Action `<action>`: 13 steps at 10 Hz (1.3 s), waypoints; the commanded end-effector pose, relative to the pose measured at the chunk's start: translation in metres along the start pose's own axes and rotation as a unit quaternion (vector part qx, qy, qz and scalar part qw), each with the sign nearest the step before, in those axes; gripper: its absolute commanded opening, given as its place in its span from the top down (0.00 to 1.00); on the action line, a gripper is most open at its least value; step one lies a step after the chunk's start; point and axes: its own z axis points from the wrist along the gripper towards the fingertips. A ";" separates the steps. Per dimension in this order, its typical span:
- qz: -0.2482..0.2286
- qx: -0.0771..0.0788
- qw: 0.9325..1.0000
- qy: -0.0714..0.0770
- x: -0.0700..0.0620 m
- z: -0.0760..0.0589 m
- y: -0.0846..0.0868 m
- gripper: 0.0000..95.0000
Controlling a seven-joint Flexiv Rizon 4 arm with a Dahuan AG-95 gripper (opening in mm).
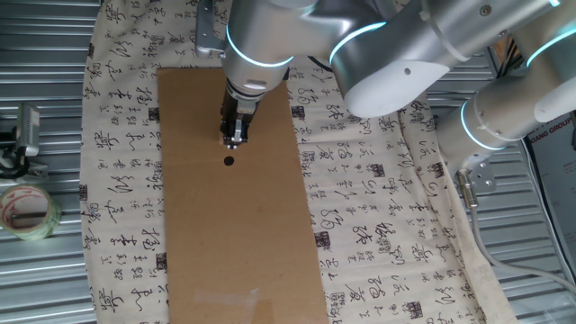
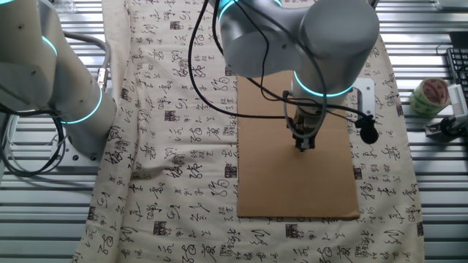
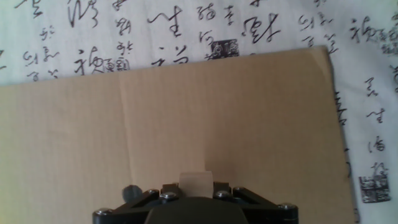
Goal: Grab the block and place it at the designated location
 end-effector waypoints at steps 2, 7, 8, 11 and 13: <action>-0.006 -0.002 1.000 0.001 0.001 0.000 0.002 1.00; -0.026 -0.003 1.000 0.005 0.003 -0.001 0.004 1.00; -0.028 -0.002 1.000 0.005 0.003 -0.001 0.004 1.00; -0.032 -0.004 0.999 0.005 0.003 0.000 0.004 1.00; -0.033 -0.004 0.999 0.003 0.003 0.000 0.004 1.00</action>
